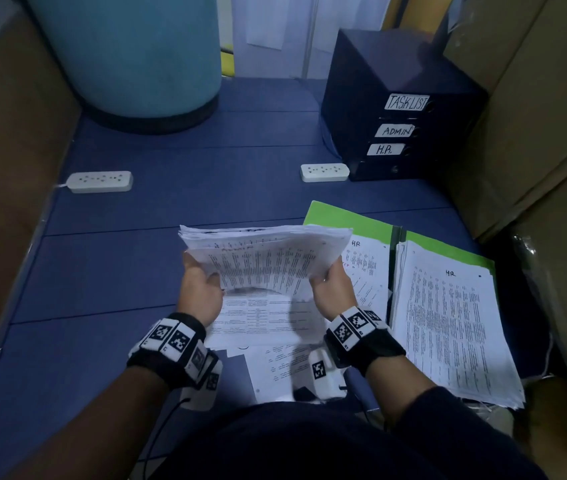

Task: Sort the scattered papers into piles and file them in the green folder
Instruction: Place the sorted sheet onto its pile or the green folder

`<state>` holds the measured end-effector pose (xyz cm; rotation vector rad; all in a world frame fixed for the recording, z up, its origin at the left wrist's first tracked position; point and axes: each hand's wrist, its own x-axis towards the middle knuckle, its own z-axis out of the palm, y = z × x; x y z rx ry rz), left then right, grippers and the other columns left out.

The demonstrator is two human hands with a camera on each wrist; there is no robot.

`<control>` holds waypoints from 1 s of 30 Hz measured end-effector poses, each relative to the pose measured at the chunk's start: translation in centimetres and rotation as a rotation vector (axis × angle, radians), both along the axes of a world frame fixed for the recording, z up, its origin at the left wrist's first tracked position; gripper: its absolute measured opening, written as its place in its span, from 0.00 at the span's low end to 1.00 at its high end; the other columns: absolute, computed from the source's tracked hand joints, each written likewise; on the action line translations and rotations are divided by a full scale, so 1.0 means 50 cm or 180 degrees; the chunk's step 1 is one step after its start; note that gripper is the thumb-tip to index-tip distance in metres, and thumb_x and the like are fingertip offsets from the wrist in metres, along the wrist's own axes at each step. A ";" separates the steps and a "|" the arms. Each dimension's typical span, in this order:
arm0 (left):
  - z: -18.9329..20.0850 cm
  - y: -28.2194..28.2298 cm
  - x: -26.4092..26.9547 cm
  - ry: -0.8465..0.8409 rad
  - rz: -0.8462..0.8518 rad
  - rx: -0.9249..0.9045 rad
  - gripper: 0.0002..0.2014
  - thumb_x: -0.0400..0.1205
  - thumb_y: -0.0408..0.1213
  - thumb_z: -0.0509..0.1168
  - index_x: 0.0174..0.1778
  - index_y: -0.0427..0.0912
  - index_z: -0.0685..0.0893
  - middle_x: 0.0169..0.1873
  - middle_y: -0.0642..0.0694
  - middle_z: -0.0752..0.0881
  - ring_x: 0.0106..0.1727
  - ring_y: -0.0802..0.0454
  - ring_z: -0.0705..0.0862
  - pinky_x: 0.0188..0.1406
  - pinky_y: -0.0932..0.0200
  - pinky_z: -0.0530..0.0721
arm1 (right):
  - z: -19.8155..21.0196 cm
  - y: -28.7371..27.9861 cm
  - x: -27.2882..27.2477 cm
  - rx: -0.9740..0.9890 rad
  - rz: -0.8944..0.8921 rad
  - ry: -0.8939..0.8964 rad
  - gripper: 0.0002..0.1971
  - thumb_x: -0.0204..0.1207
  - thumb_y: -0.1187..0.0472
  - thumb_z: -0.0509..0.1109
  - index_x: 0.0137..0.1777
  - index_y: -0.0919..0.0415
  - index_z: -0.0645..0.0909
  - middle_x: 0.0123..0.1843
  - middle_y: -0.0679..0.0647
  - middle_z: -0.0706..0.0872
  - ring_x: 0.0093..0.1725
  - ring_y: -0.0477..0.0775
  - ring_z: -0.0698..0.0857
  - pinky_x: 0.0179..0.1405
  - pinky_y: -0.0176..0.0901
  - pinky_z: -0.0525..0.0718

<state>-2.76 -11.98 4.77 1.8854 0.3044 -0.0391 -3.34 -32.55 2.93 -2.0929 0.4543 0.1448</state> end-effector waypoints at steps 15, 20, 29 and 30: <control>0.024 -0.233 0.049 0.0019 -0.1265 -0.0194 0.11 0.82 0.29 0.64 0.57 0.45 0.76 0.38 0.52 0.84 0.30 0.61 0.80 0.31 0.69 0.76 | 0.062 -0.298 -0.069 -0.0107 -0.0999 -0.0618 0.06 0.80 0.68 0.63 0.55 0.61 0.76 0.45 0.48 0.82 0.49 0.51 0.79 0.45 0.37 0.70; 0.004 -0.428 0.043 0.0354 -0.1831 -0.0354 0.18 0.80 0.21 0.62 0.61 0.46 0.75 0.37 0.52 0.83 0.27 0.64 0.79 0.26 0.71 0.74 | 0.041 -0.465 -0.131 -0.0492 -0.1653 -0.0198 0.09 0.79 0.65 0.66 0.58 0.63 0.78 0.50 0.55 0.84 0.50 0.56 0.81 0.48 0.41 0.74; -0.091 -0.579 0.025 0.1312 -0.3086 0.0514 0.39 0.82 0.36 0.64 0.84 0.46 0.47 0.79 0.43 0.67 0.73 0.43 0.74 0.62 0.57 0.74 | -0.071 -0.596 -0.189 -0.0502 -0.1471 0.1085 0.34 0.81 0.50 0.66 0.82 0.64 0.60 0.81 0.60 0.66 0.79 0.62 0.68 0.75 0.47 0.66; -0.096 -0.579 0.025 0.1345 -0.3092 0.0428 0.40 0.82 0.37 0.64 0.84 0.46 0.46 0.79 0.41 0.66 0.70 0.41 0.76 0.63 0.53 0.75 | -0.076 -0.599 -0.190 -0.0525 -0.1470 0.1072 0.34 0.81 0.50 0.66 0.82 0.64 0.60 0.81 0.60 0.66 0.79 0.62 0.67 0.75 0.47 0.65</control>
